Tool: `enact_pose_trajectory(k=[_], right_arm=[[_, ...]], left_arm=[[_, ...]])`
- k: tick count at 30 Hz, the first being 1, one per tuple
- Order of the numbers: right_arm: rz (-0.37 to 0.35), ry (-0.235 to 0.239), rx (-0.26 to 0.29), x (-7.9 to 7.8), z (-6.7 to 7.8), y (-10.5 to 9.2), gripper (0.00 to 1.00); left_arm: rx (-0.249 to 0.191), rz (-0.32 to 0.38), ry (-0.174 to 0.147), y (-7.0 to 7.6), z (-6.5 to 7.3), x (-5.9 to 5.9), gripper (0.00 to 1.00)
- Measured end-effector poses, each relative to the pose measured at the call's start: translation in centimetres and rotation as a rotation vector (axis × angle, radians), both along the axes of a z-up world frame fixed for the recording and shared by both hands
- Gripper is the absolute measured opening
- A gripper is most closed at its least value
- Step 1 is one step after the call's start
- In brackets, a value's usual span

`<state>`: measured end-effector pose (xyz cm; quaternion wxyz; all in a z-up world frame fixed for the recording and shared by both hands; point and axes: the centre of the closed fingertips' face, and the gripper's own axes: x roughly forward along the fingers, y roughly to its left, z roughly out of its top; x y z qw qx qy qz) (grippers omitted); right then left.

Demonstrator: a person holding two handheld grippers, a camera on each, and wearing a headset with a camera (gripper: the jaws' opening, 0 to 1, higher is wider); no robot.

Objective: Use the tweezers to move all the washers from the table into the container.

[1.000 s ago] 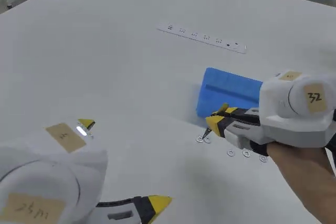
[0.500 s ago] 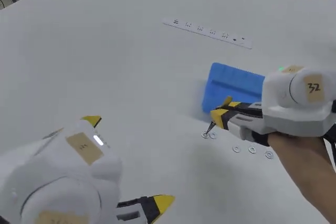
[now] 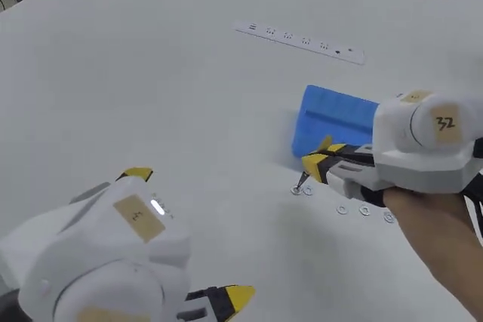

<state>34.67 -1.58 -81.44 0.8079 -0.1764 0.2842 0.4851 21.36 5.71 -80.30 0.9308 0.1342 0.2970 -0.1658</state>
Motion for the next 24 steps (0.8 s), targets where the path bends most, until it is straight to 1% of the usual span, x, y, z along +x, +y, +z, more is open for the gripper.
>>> enact_pose_trajectory(k=[1,3,5,8,12,16,19,21,22,24], right_arm=[[0.002,-0.009,0.003,0.0,0.3,0.0,0.01],[0.0,-0.012,0.017,0.0,1.0,0.1,0.01],[-0.003,-0.025,0.029,0.1,1.9,0.1,0.01],[0.0,-0.037,0.022,0.4,2.7,0.0,0.01],[-0.004,-0.066,0.013,0.9,3.9,-0.2,0.01],[-0.038,-0.098,0.04,1.9,5.5,-0.4,0.01],[-0.083,-0.122,0.066,3.2,6.5,-0.5,0.01],[-0.104,-0.116,0.072,3.7,6.5,-0.5,0.01],[-0.118,-0.114,0.079,4.1,6.5,-0.5,0.01],[-0.135,-0.121,0.085,4.7,6.5,-0.4,0.01]], left_arm=[[-0.004,0.0,-0.002,0.0,0.1,0.0,0.99],[-0.011,0.001,0.0,0.0,0.1,0.0,0.99],[-0.016,-0.001,0.012,-0.1,-0.1,-0.1,0.99],[-0.023,-0.009,0.007,-0.3,0.0,-0.1,0.99],[-0.029,-0.021,0.0,-0.5,0.2,-0.1,0.99],[-0.023,-0.026,-0.003,-0.6,0.2,-0.1,0.99],[-0.019,-0.03,-0.004,-0.6,0.2,-0.2,0.99],[-0.016,-0.025,-0.006,-0.5,0.3,-0.1,0.99],[-0.015,-0.018,-0.014,-0.4,0.4,0.0,0.99],[-0.032,-0.002,-0.011,-0.2,0.5,0.0,0.99]])
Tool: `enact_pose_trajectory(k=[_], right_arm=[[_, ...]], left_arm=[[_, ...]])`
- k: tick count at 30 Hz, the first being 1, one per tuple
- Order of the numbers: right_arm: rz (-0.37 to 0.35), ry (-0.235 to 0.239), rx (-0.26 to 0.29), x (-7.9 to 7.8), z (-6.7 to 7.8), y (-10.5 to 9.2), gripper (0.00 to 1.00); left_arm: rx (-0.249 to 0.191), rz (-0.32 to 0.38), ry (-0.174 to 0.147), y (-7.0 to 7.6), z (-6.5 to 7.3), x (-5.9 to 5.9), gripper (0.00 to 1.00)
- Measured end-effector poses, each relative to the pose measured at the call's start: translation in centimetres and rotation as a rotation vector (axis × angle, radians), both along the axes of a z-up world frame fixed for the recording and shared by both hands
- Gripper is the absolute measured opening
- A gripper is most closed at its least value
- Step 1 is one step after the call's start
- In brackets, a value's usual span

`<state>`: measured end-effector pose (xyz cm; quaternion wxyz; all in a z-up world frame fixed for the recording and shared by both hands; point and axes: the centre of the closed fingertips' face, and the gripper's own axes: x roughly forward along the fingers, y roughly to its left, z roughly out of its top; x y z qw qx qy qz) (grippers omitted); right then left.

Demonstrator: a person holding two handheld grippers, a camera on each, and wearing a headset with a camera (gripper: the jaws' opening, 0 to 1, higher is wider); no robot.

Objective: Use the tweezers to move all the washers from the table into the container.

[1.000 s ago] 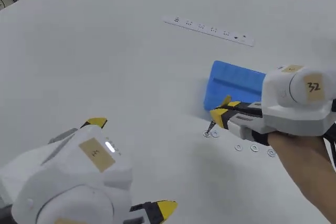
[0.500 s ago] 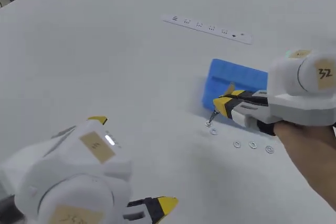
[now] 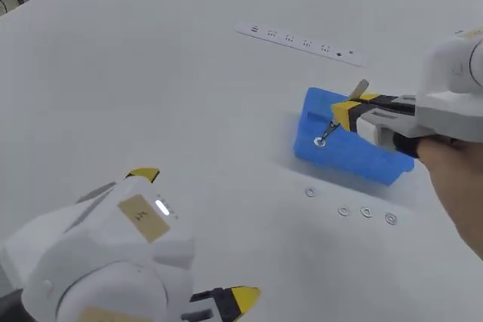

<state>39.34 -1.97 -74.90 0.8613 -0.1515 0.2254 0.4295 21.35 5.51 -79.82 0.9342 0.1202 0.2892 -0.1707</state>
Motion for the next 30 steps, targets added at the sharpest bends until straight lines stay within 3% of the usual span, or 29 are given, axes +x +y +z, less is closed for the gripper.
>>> enact_pose_trajectory(k=[2,5,8,13,20,24,30], right_arm=[[-0.019,-0.024,0.004,0.7,0.2,0.1,0.01],[-0.037,-0.033,0.012,1.6,-0.1,0.3,0.01],[-0.052,-0.031,0.011,2.3,-0.9,0.5,0.01],[-0.07,-0.001,0.036,3.0,-2.6,0.6,0.01],[-0.098,0.028,0.042,3.6,-4.4,0.3,0.01],[-0.097,0.025,0.023,3.6,-5.2,0.3,0.01],[-0.102,0.035,0.012,3.7,-5.9,0.2,0.01]], left_arm=[[-0.006,0.013,-0.014,0.3,0.3,0.2,0.99],[-0.015,0.018,-0.005,0.3,0.1,0.1,0.99],[0.005,0.008,0.003,0.1,-0.2,0.0,0.99],[0.027,-0.011,0.027,0.0,-0.7,-0.2,0.99],[0.022,-0.026,0.032,-0.3,-0.8,-0.4,0.99],[0.021,-0.014,0.008,0.0,-0.3,-0.2,0.99],[0.009,0.004,0.005,0.2,-0.2,0.0,0.98]])
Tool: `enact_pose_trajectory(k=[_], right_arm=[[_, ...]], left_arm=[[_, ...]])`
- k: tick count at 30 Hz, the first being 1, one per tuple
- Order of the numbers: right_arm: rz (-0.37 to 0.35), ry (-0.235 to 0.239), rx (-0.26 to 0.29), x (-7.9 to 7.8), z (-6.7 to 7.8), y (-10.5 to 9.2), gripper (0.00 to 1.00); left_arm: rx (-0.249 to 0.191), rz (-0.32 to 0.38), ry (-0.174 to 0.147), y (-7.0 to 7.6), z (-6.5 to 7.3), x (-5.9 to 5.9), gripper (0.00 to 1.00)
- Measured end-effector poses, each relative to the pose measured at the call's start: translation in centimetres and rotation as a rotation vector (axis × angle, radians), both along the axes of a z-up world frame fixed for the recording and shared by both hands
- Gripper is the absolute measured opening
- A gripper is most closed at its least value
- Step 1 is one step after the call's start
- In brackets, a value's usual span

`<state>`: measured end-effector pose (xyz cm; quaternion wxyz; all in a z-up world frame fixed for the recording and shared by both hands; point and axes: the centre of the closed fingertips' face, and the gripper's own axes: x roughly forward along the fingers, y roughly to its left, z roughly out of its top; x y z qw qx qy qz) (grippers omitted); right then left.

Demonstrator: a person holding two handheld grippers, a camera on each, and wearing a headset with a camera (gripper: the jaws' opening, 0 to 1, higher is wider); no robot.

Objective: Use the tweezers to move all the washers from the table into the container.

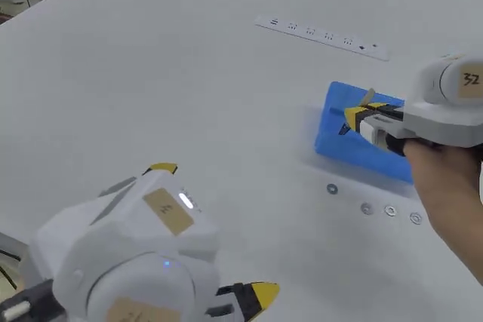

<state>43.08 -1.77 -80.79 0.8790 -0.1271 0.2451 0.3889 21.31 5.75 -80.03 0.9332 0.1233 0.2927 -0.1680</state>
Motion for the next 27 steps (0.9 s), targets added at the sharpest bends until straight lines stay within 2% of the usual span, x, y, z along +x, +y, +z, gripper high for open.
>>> enact_pose_trajectory(k=[7,10,13,16,18,21,27], right_arm=[[-0.005,0.007,0.002,0.0,0.0,-0.1,0.02],[-0.007,-0.017,0.009,0.0,1.0,-0.3,0.03],[0.007,-0.031,0.019,-0.3,1.9,-0.4,0.03],[0.014,-0.049,0.04,-1.2,3.1,-0.8,0.03],[0.021,-0.058,0.055,-1.9,3.9,-1.0,0.03],[0.028,-0.062,0.081,-3.0,4.8,-1.1,0.03],[0.022,-0.075,0.103,-4.6,5.4,-1.6,0.02]], left_arm=[[0.004,0.0,0.0,0.0,0.0,0.0,0.97],[0.01,0.0,-0.002,0.1,0.0,0.0,0.97],[0.025,0.01,-0.02,0.3,0.2,0.2,0.99],[0.021,0.037,-0.049,0.9,0.8,0.4,0.99],[0.006,0.054,-0.056,1.1,1.0,0.5,0.99],[-0.01,0.065,-0.051,1.3,1.0,0.5,0.99],[-0.019,0.069,-0.041,1.2,0.9,0.5,0.99]])
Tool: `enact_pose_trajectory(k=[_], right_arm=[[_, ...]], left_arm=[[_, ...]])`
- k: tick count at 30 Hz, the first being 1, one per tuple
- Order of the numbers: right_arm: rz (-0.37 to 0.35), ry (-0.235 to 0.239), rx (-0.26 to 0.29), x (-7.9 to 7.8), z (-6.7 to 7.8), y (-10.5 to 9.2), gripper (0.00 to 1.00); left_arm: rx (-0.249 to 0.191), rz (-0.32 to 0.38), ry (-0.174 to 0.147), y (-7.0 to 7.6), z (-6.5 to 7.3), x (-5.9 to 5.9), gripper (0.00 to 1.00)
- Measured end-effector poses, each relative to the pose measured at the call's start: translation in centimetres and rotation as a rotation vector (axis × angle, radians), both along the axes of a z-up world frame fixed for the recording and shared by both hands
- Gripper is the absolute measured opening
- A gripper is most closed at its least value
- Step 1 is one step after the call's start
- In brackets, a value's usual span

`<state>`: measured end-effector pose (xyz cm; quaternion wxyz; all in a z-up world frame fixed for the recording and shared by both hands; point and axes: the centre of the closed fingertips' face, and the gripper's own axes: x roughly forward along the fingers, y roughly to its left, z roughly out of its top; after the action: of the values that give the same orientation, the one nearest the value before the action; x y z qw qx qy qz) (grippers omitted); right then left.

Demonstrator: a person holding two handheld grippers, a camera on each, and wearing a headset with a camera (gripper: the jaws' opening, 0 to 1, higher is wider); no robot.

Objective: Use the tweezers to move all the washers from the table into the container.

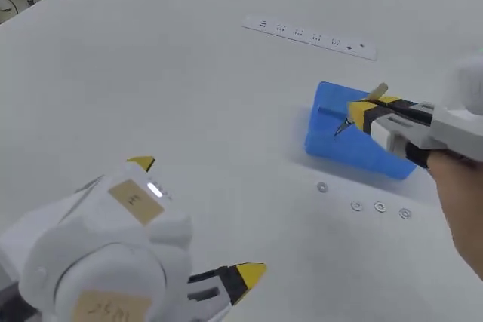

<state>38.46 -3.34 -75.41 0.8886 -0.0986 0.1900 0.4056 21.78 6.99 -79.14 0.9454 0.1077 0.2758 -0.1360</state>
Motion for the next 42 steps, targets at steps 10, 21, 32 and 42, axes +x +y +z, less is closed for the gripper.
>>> enact_pose_trajectory(k=[10,21,32,42], right_arm=[[-0.001,0.066,0.003,-1.6,-2.0,-0.1,0.02],[0.008,0.109,-0.019,-2.5,-4.0,0.0,0.03],[0.003,0.133,-0.032,-2.5,-5.3,-0.3,0.03],[0.009,0.128,-0.042,-2.6,-5.9,-0.2,0.02]], left_arm=[[0.007,-0.005,0.003,-0.1,-0.1,0.0,0.99],[-0.01,0.011,0.009,0.2,-0.1,0.0,0.99],[-0.004,0.005,0.019,0.1,-0.3,0.0,0.99],[0.012,0.001,0.028,0.1,-0.6,-0.1,0.99]])
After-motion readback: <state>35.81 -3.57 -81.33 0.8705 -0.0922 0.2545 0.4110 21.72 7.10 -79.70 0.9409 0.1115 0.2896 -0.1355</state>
